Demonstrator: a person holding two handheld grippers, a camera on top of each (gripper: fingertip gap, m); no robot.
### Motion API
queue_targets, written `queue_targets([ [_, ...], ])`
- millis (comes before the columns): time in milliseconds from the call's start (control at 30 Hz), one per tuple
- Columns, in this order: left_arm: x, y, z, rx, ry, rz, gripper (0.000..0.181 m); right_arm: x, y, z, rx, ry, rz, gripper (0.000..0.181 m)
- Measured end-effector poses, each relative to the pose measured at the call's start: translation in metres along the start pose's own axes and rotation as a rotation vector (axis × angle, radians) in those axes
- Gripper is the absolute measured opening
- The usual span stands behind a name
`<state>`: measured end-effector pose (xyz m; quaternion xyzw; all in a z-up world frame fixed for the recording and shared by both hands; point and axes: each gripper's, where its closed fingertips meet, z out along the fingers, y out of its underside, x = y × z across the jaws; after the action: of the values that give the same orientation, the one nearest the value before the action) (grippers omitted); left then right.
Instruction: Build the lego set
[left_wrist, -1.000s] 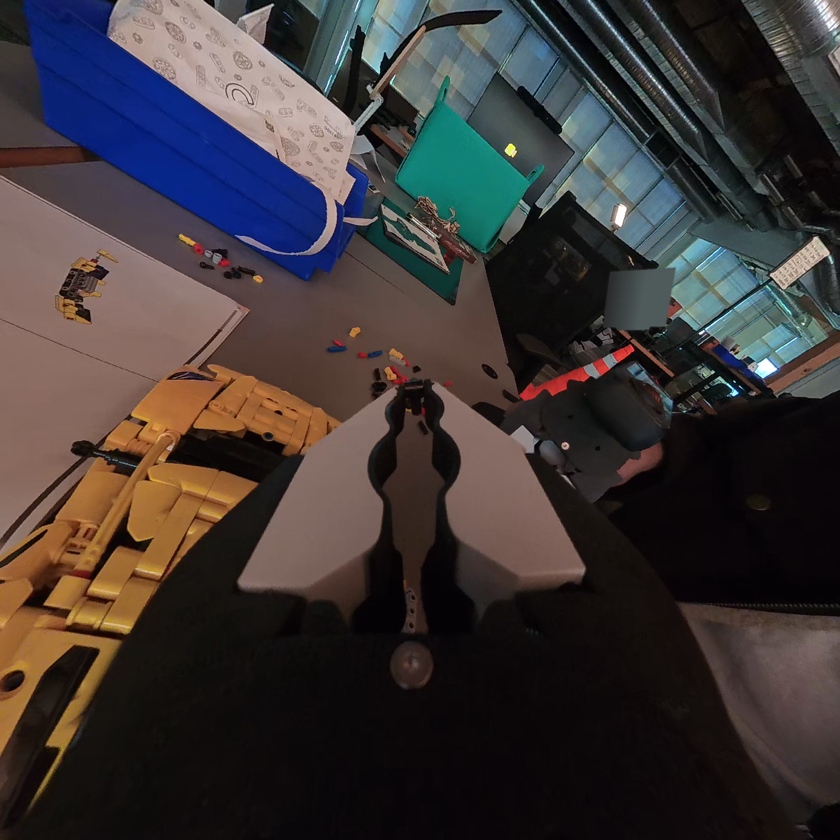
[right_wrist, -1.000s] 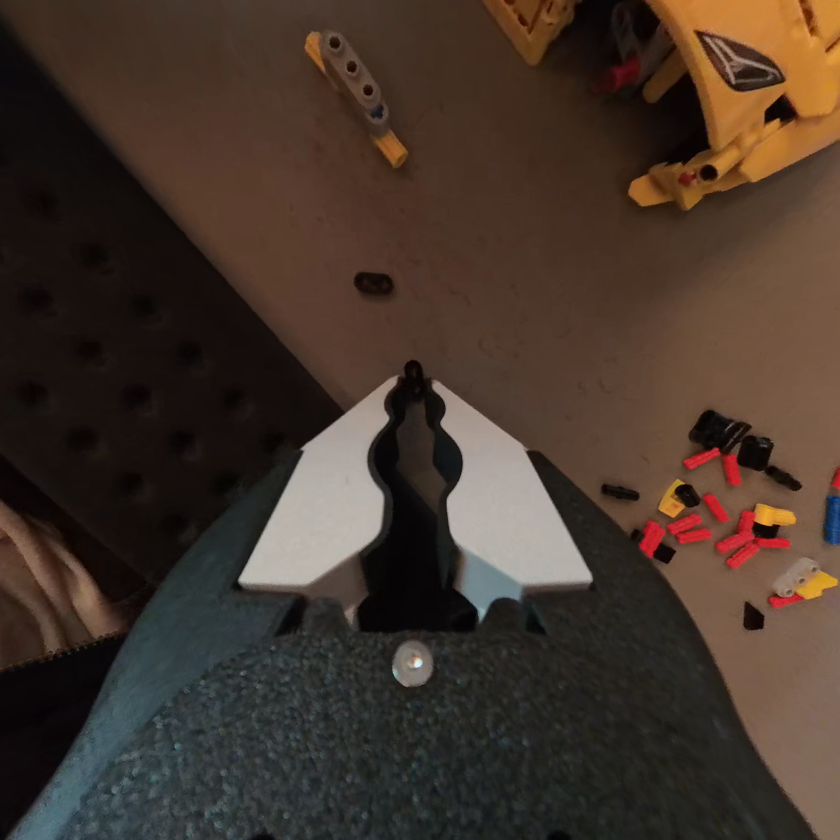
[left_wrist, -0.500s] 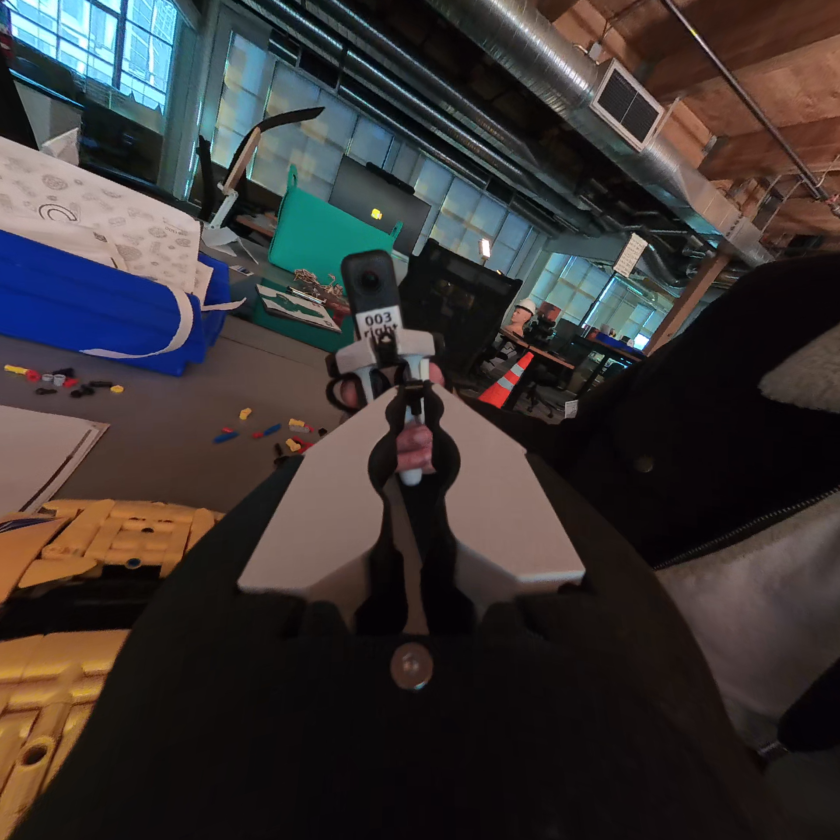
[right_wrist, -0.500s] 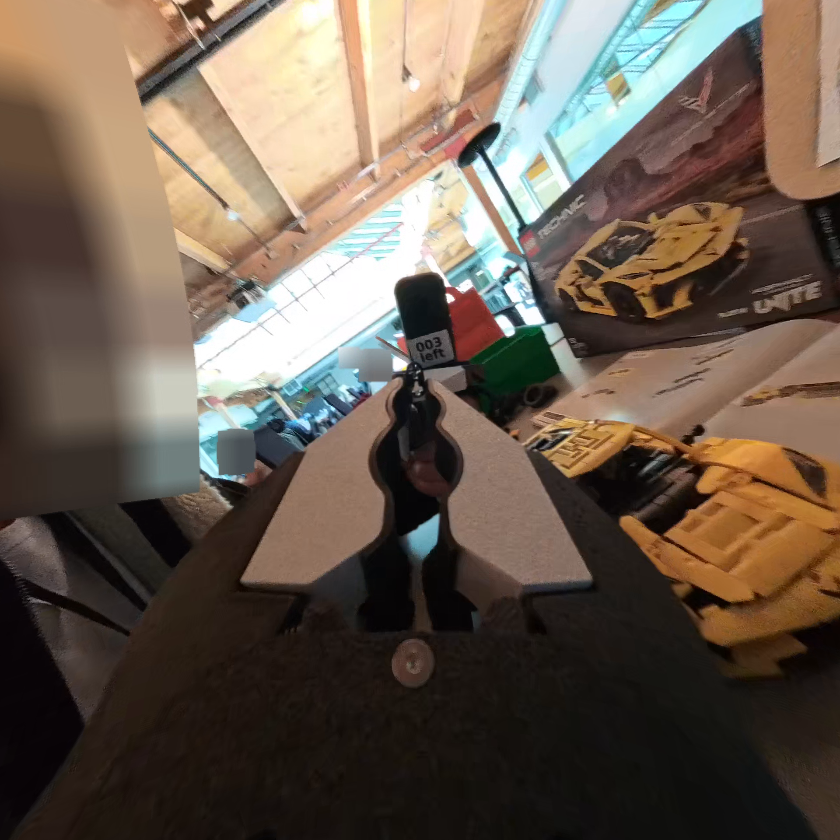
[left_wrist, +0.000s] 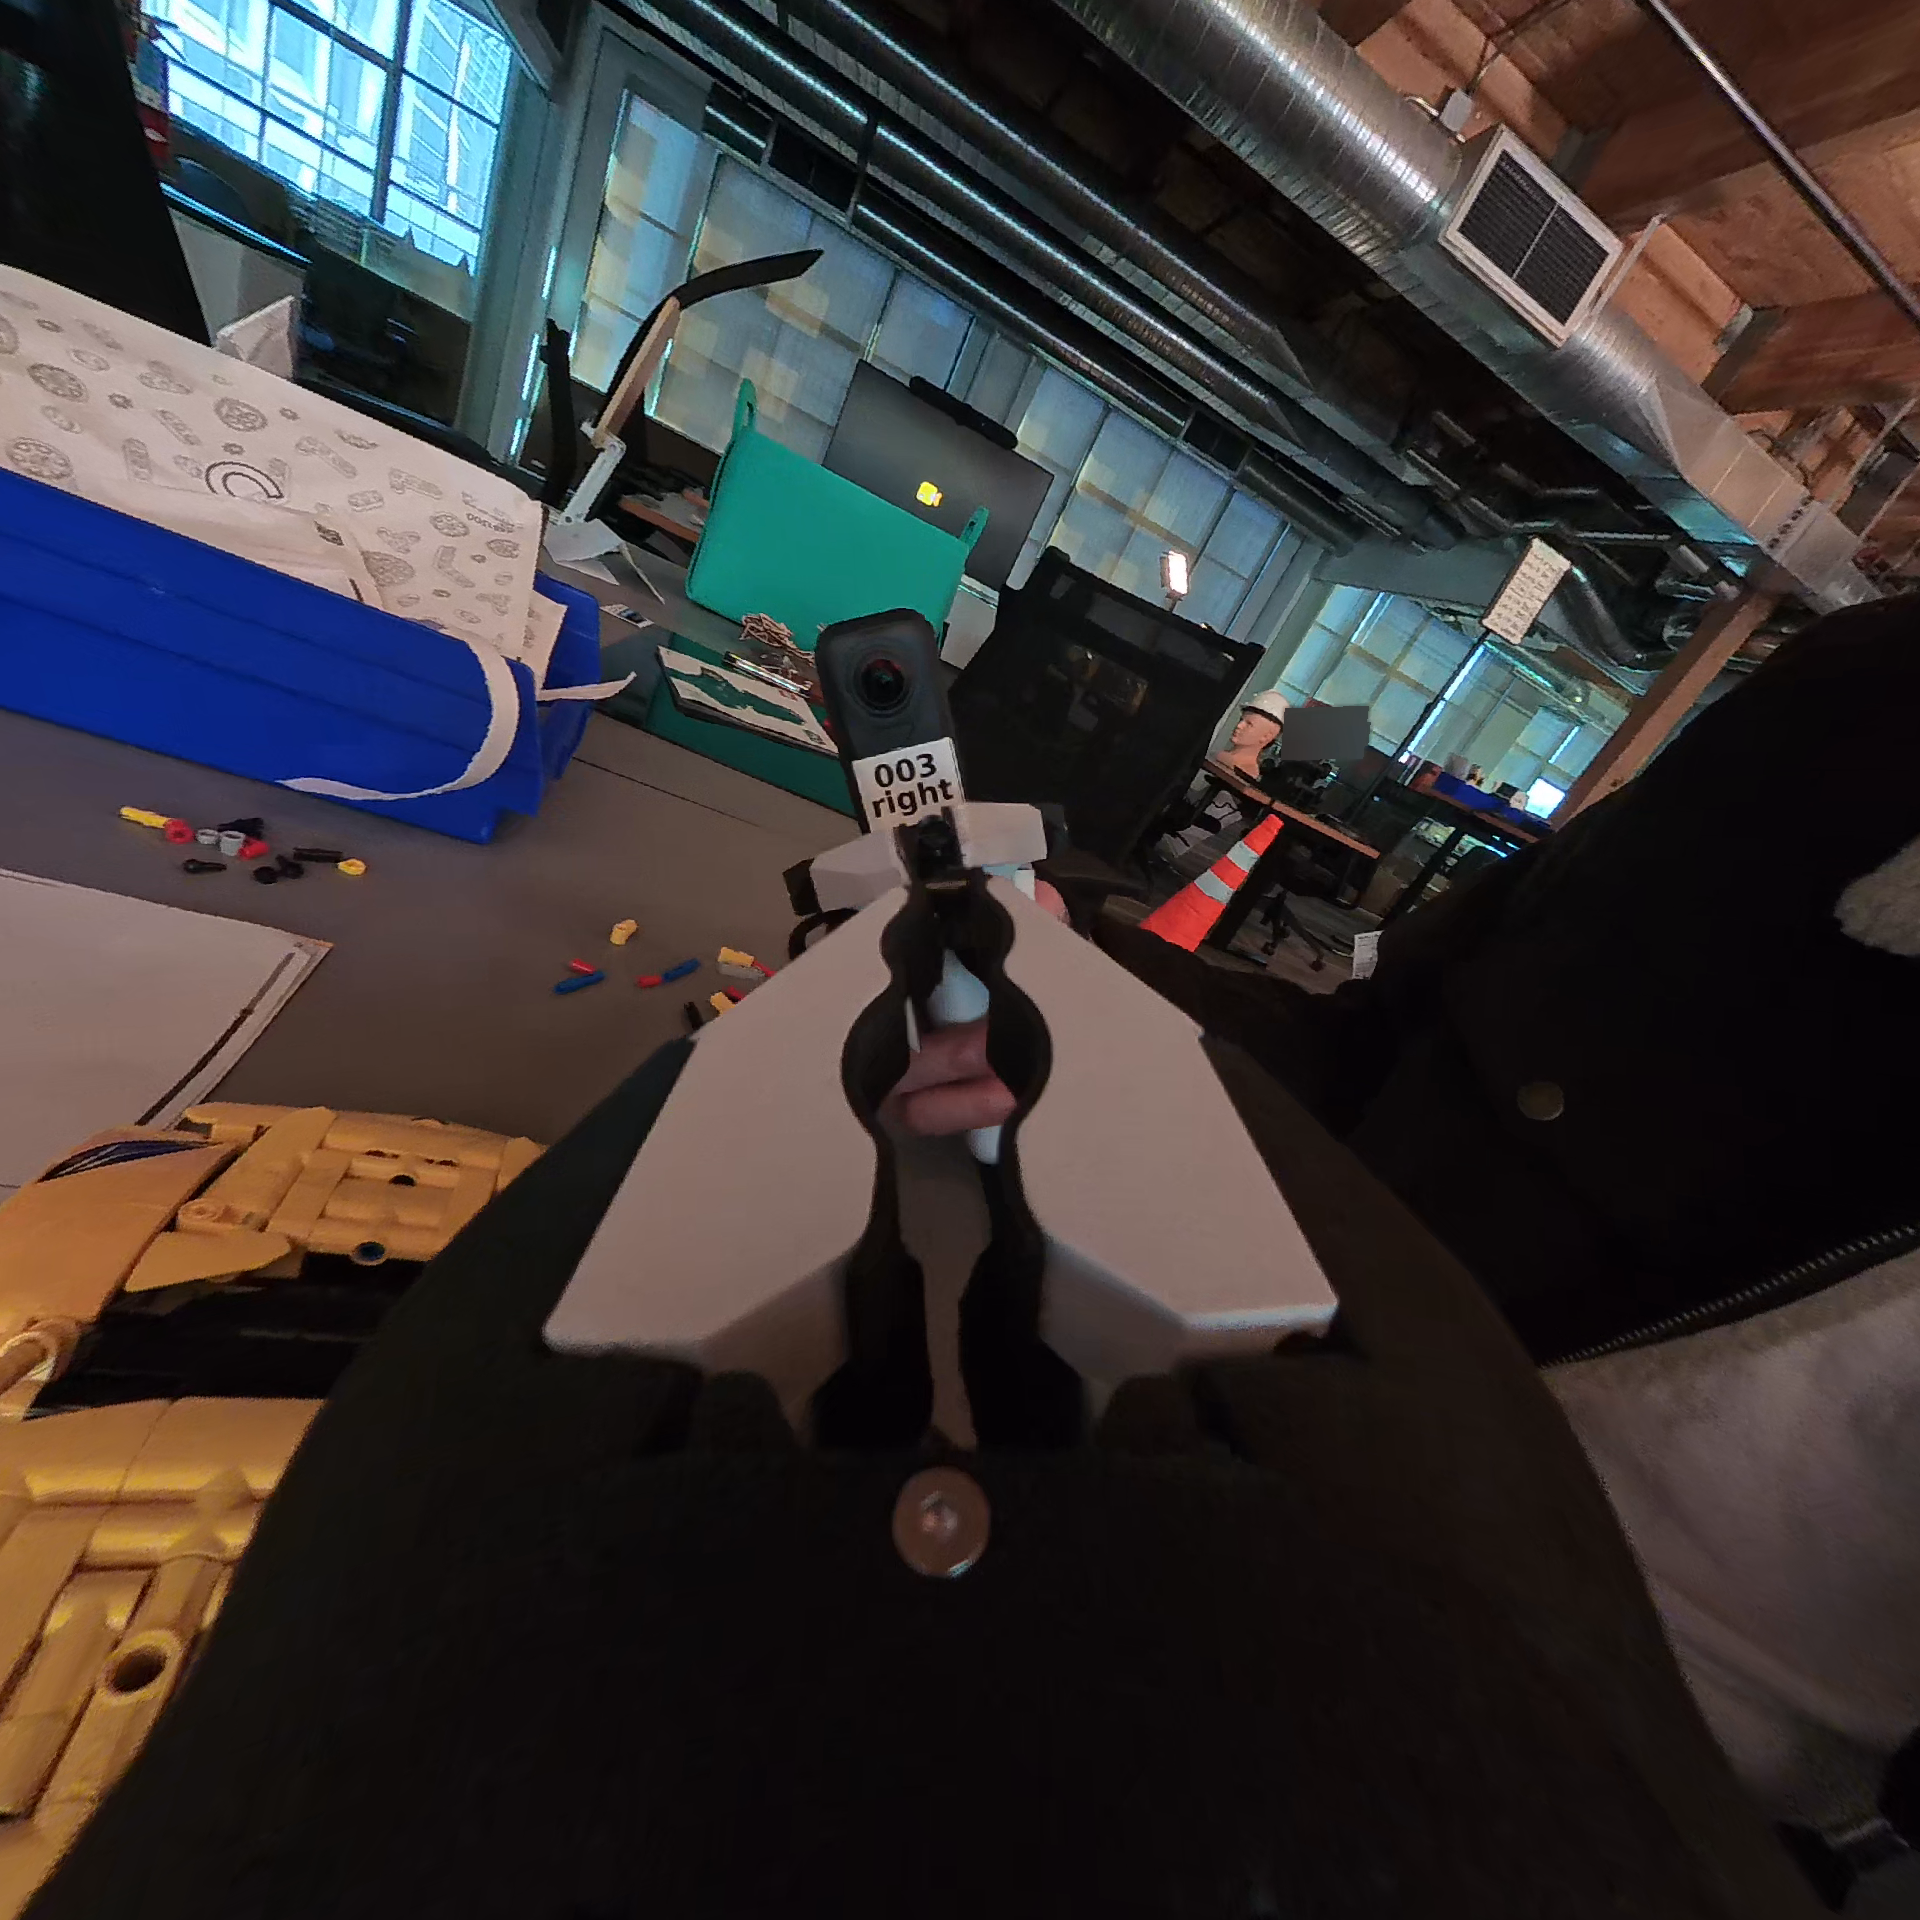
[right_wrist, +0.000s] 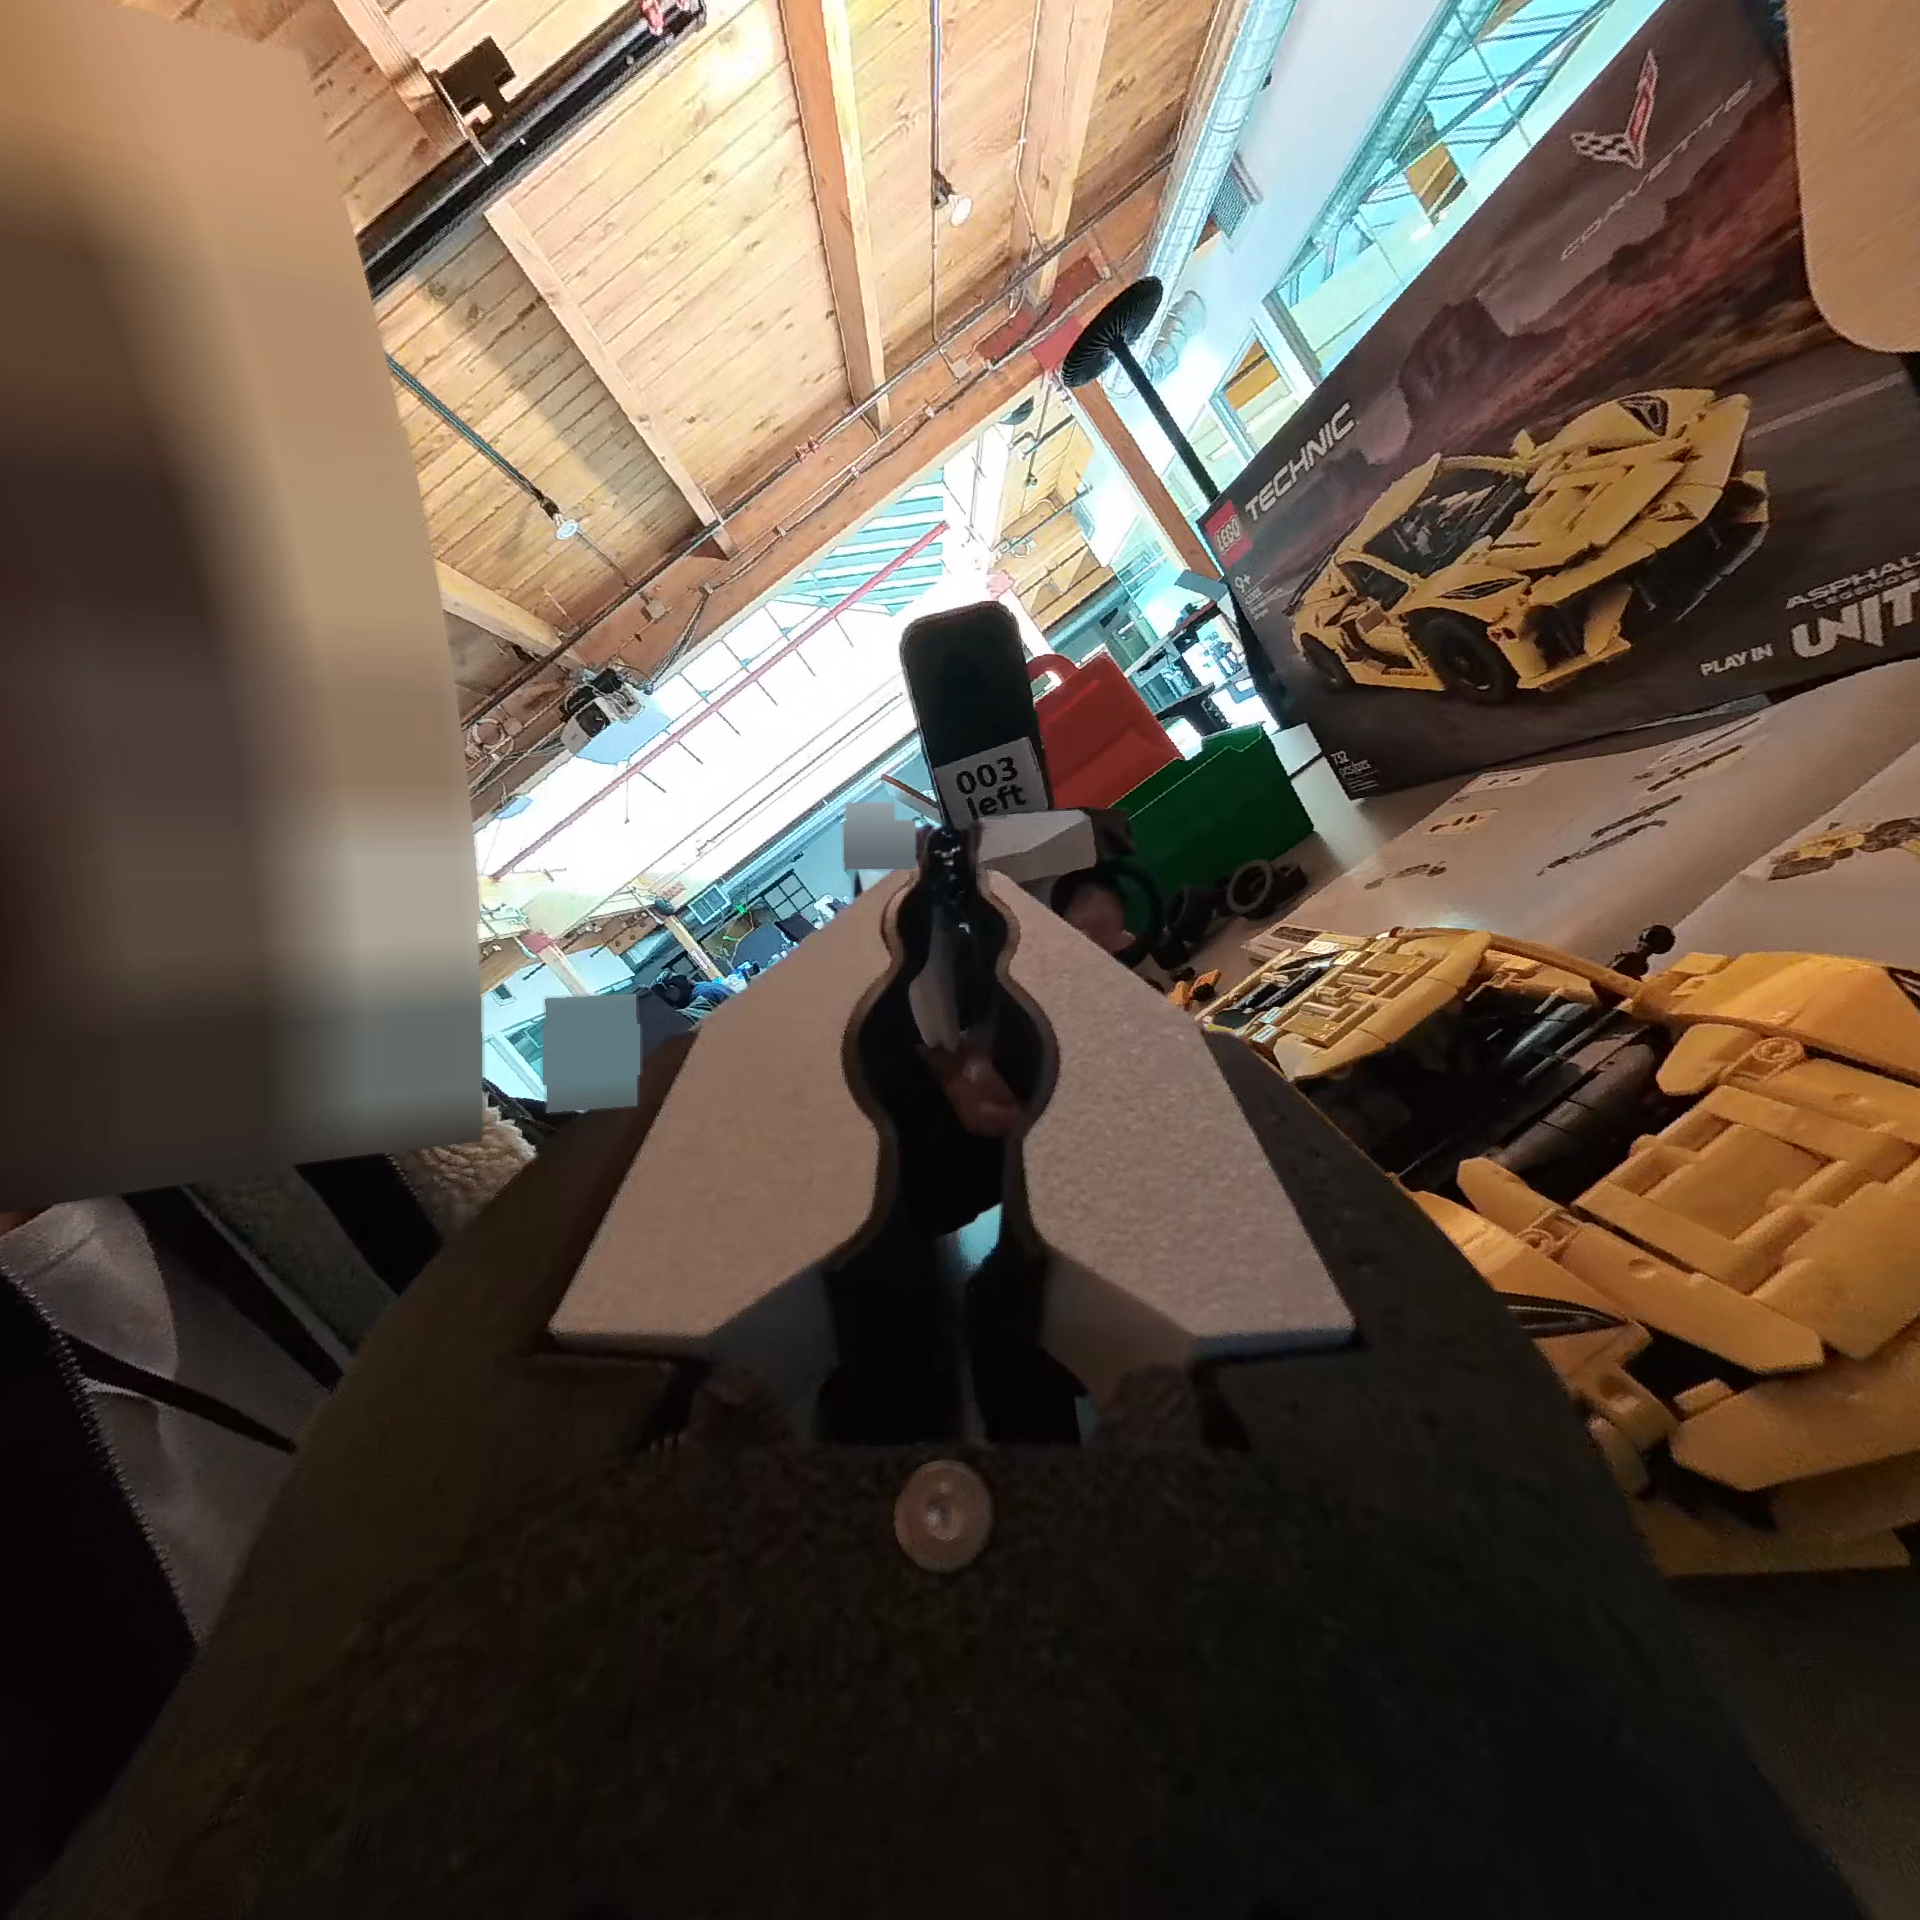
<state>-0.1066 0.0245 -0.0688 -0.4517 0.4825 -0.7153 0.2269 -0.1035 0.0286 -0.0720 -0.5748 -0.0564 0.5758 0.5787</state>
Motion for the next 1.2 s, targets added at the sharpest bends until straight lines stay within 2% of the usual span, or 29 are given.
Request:
queue_targets([
  [500,-0.009,0.002,0.002,-0.043,-0.108,0.067,0.006,0.006,0.001,-0.002,0.016,0.038,0.000,0.006],
  [767,-0.011,0.003,0.003,-0.042,-0.119,0.053,0.007,0.008,-0.004,-0.002,0.048,0.037,0.015,0.006],
  [933,-0.012,0.002,0.002,-0.033,-0.123,0.045,0.006,0.008,-0.003,-0.002,0.032,0.071,-0.055,0.006],
  [1200,-0.013,0.002,0.002,0.000,-0.074,-0.051,0.007,0.009,-0.003,-0.002,0.031,0.083,-0.078,0.005],
])
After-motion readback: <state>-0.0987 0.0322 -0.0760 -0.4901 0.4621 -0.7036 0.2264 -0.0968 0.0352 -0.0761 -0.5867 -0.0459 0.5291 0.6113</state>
